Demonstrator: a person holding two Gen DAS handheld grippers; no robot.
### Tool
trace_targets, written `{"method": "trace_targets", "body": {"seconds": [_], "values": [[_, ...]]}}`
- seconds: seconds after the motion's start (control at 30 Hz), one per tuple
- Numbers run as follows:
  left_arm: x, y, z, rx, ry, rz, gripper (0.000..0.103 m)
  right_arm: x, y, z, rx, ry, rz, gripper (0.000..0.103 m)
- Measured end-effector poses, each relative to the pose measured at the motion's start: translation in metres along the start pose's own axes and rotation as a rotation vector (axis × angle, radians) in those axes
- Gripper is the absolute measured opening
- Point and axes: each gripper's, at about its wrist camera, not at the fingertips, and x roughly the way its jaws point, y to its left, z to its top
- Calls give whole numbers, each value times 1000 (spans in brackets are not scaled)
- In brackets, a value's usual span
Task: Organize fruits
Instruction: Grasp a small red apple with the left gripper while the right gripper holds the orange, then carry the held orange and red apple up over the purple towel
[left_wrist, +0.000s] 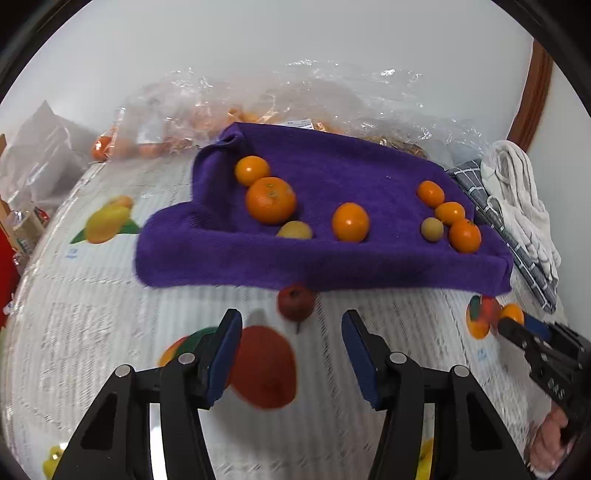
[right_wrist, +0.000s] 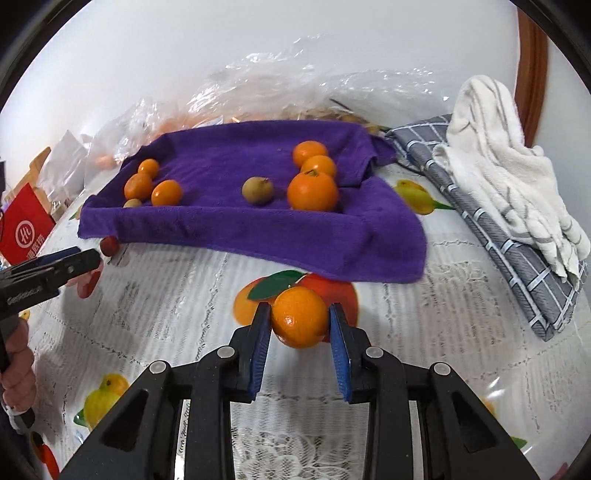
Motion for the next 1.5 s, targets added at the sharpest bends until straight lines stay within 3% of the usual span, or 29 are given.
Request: {"method": "trace_targets", "body": {"seconds": [0.13, 0.2, 0.27, 0.8, 1.5], "values": [[13, -2, 5, -19, 22, 0, 42, -5, 1, -2, -7, -15, 12, 31], [16, -4, 7, -27, 18, 14, 28, -5, 3, -2, -13, -11, 22, 31], [18, -4, 9, -27, 22, 11, 23, -4, 4, -2, -21, -11, 22, 31], [-36, 5, 1, -19, -14, -10, 23, -28, 10, 4, -17, -34, 17, 31], [-104, 23, 13, -63, -89, -6, 23, -77, 22, 40, -4, -110, 23, 31]]}}
